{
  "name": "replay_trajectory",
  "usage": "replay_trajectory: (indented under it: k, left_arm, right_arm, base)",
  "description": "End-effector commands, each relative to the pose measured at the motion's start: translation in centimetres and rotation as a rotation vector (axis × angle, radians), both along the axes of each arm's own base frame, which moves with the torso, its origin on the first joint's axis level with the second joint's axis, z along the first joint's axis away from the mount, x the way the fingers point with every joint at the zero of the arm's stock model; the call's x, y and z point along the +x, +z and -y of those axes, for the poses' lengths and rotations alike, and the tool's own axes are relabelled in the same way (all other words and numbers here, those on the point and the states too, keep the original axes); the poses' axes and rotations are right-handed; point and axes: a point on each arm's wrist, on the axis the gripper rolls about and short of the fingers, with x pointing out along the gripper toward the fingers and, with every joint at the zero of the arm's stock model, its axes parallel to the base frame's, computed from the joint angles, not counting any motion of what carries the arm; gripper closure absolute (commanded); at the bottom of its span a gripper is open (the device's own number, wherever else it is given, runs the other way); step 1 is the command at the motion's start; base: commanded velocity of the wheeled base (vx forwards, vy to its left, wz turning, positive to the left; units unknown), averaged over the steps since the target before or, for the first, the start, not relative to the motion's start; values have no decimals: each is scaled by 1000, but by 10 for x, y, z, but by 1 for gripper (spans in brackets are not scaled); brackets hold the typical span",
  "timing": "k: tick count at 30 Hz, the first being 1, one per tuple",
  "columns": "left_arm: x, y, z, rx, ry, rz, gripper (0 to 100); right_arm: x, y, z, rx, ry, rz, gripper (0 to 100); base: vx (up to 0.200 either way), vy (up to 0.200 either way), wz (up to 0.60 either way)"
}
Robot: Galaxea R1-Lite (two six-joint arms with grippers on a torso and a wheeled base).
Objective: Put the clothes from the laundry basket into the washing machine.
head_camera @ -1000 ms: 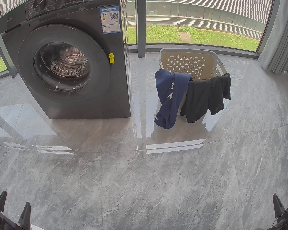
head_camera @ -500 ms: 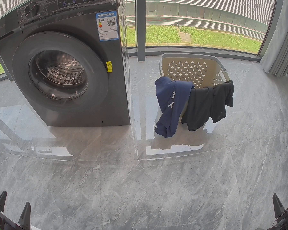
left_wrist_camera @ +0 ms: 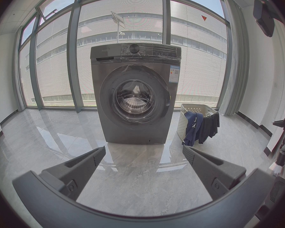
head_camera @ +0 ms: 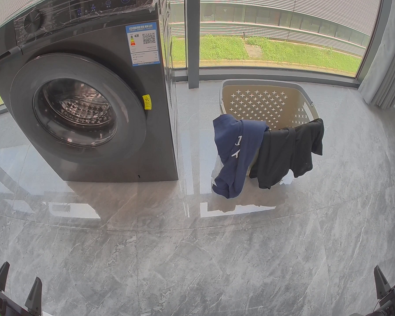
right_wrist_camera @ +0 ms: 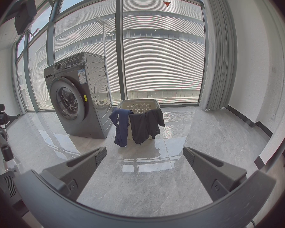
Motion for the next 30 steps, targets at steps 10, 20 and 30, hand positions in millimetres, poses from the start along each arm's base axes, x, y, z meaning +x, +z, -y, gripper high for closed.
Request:
replay_trajectory:
  k: [10,20,30]
  left_arm:
    - [0,-5,0,0,0,-1,0]
    - [0,-5,0,0,0,-1,0]
    - [0,-5,0,0,0,-1,0]
  right_arm:
    - [0,-4,0,0,1,6,0]
    - [0,-4,0,0,1,6,0]
    - [0,-4,0,0,1,6,0]
  base:
    - [0,-200,0]
    - [0,-140,0]
    - [20,0,0]
